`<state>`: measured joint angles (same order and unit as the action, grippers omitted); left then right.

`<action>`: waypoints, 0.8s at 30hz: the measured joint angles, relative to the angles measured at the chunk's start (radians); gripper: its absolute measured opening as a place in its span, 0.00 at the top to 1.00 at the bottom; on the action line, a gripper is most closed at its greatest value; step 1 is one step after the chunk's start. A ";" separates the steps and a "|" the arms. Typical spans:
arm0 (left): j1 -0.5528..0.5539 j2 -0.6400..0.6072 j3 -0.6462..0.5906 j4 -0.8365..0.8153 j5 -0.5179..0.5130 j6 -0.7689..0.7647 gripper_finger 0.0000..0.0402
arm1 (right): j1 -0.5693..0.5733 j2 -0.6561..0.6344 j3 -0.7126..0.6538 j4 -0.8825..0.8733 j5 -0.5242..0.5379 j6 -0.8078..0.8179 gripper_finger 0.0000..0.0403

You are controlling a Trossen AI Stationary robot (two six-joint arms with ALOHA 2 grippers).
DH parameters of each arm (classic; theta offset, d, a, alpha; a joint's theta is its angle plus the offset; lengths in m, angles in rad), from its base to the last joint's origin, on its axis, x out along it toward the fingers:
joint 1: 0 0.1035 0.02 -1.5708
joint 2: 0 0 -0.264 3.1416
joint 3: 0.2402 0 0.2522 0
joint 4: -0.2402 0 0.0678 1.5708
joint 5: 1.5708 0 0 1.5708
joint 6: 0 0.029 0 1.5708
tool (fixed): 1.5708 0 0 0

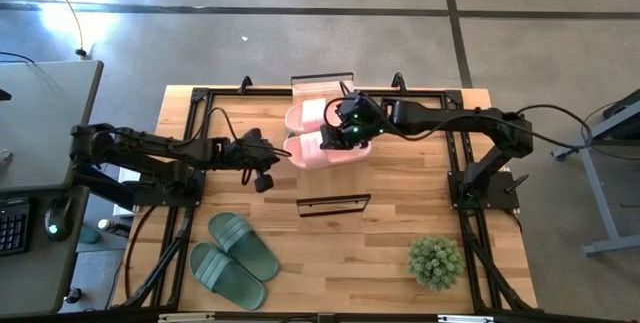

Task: Pick and place slides into the shelf
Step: Adjust the pink slide

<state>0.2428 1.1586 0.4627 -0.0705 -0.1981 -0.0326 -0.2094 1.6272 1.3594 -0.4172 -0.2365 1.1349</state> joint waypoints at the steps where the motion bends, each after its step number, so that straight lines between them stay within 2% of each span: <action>1: 0.000 -0.009 0.000 -0.006 -0.006 0.002 1.00 | 0.000 0.000 -0.002 0.002 0.002 0.009 1.00; 10: 0.000 -0.045 0.000 -0.053 -0.026 0.010 1.00 | -0.021 -0.005 -0.002 0.001 0.043 -0.007 1.00; 24: 0.000 -0.045 0.000 -0.056 -0.030 0.010 1.00 | -0.039 -0.017 -0.001 -0.033 0.044 -0.035 1.00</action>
<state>0.2428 1.1137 0.4629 -0.1261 -0.2278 -0.0227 -0.2481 1.6100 1.3582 -0.4497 -0.1926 1.0999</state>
